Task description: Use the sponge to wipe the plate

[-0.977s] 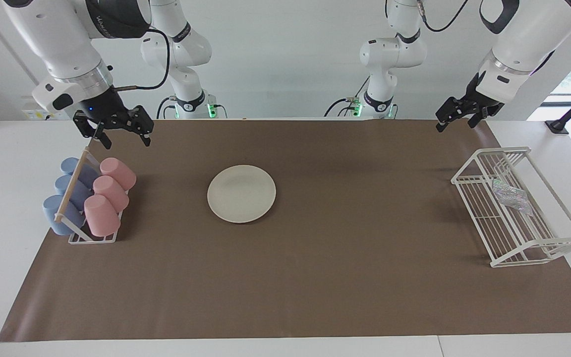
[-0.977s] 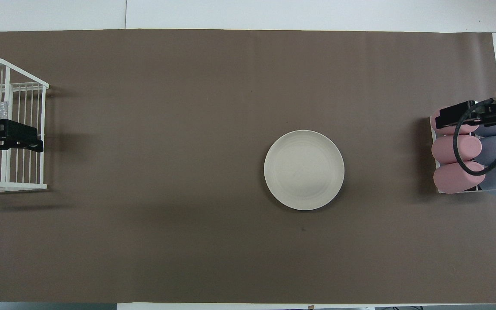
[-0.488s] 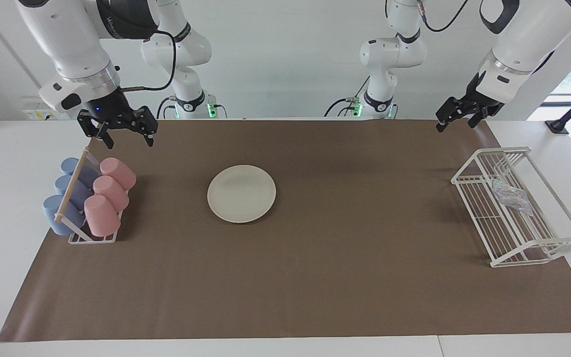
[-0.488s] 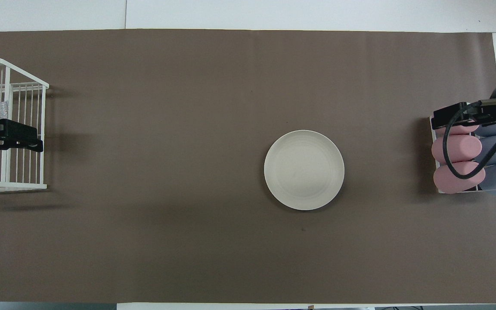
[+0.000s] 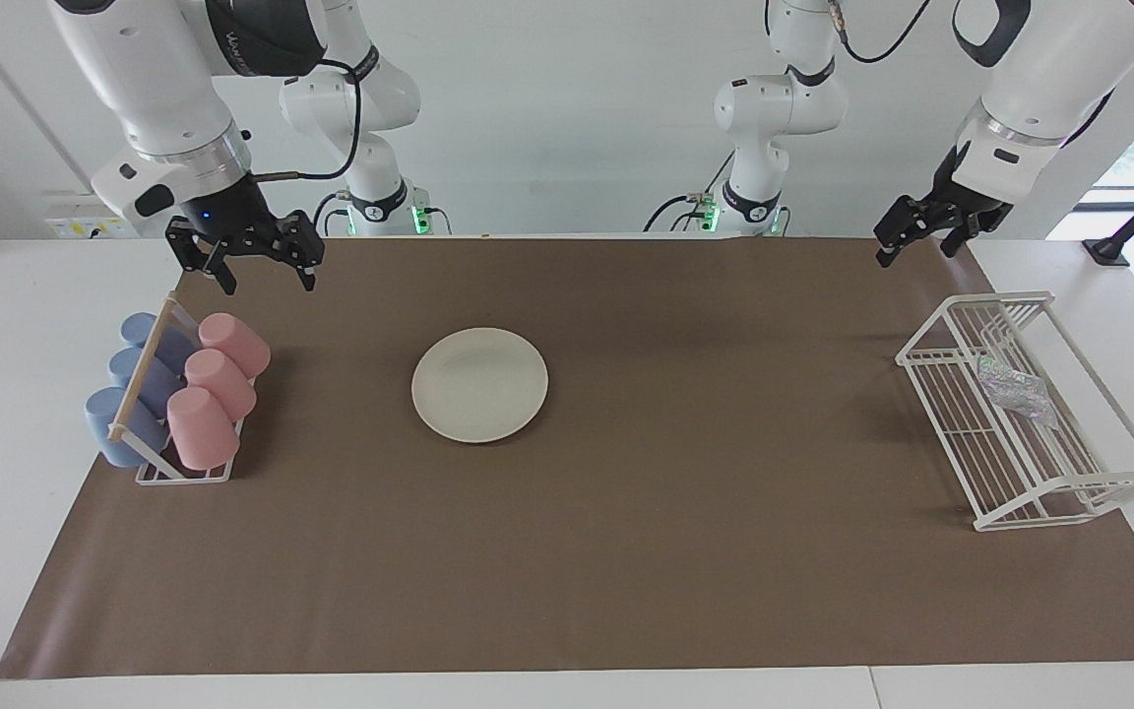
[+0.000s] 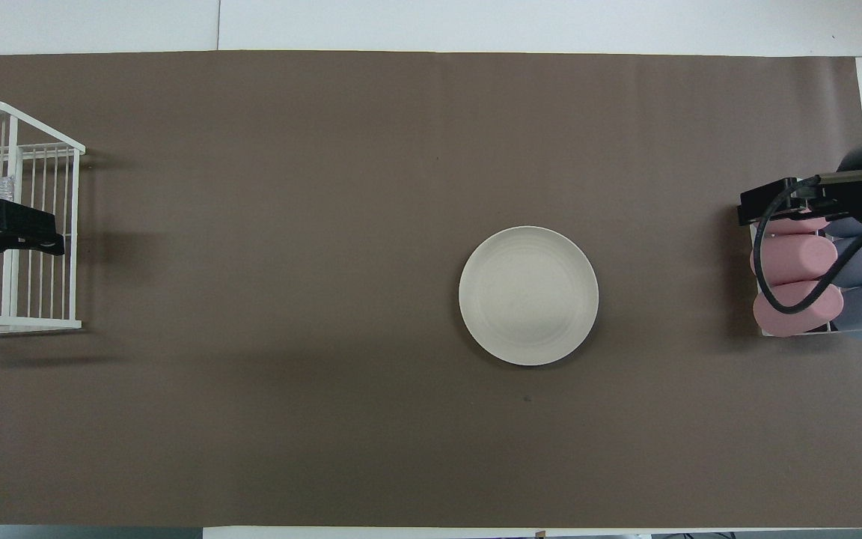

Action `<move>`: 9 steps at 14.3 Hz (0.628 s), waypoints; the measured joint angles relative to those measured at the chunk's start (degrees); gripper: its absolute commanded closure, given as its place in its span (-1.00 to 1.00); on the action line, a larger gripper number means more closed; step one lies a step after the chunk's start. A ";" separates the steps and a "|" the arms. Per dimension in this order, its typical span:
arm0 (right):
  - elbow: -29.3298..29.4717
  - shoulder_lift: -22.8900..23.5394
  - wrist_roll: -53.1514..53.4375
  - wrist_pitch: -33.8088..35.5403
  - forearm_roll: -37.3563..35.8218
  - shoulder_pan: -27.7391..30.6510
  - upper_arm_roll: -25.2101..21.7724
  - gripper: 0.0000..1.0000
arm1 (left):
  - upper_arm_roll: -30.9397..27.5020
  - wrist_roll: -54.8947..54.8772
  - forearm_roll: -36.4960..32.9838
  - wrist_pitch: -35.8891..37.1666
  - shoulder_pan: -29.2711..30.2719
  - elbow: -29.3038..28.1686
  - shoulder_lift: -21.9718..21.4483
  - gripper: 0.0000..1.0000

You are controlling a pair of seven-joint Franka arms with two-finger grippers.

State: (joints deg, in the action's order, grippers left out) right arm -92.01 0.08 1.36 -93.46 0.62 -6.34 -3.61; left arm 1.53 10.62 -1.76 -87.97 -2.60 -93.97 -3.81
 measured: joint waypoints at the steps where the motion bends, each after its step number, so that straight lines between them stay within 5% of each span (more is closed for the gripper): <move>1: 0.00 0.00 0.18 0.00 0.00 -0.15 0.01 -1.00 | 0.42 1.33 -2.86 0.00 -0.49 -0.05 0.03 -1.00; 9: 0.94 0.03 17.51 0.22 0.00 -3.44 0.14 -1.00 | 1.03 11.44 -35.18 -6.76 -4.63 -7.09 5.84 -1.00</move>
State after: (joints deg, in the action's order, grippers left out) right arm -91.07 0.11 18.87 -93.24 0.63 -9.78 -3.46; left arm 2.56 22.06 -36.94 -94.73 -7.23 -101.06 2.03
